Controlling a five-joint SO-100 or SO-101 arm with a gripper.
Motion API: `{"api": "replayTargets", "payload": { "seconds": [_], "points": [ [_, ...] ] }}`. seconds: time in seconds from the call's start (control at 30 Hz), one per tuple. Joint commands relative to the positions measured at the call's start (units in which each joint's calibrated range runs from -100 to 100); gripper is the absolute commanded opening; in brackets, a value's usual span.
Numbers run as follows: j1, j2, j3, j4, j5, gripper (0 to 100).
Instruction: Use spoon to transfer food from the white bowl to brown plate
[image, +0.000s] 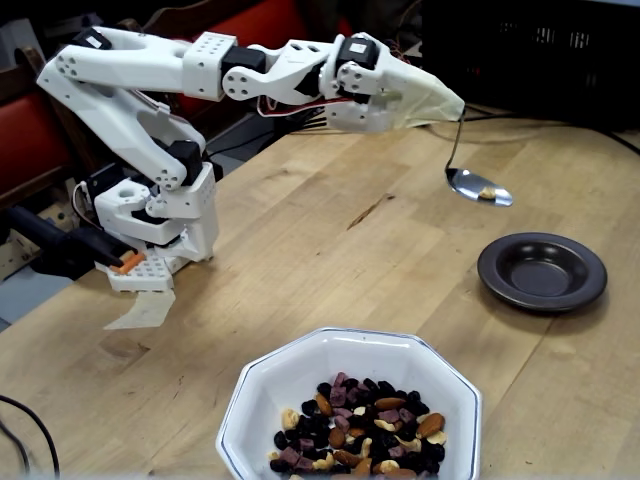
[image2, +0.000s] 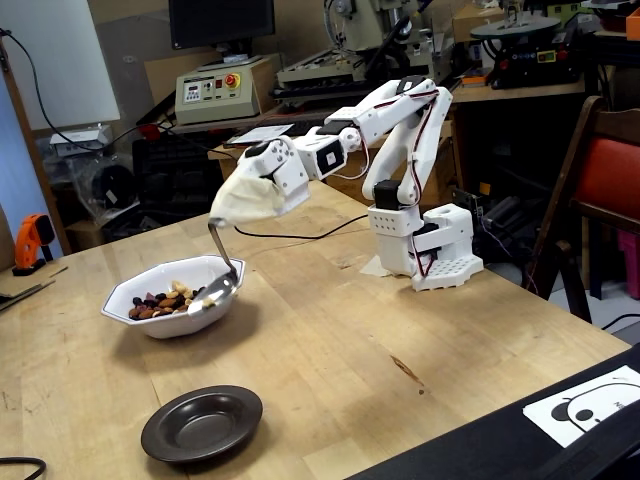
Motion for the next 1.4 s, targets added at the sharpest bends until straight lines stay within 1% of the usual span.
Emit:
{"api": "replayTargets", "payload": {
  "seconds": [0.0, 0.27, 0.67, 1.03, 1.37],
  "points": [
    [-0.87, 3.16, -4.22, -0.08, 0.15, 4],
    [-0.95, 7.53, -4.40, -0.08, 0.15, 4],
    [-0.95, 7.70, -4.48, -0.64, 0.15, 4],
    [-0.95, 8.04, -12.18, -0.16, 0.15, 4],
    [-1.02, 10.61, -12.80, -0.08, 0.15, 4]
  ]
}}
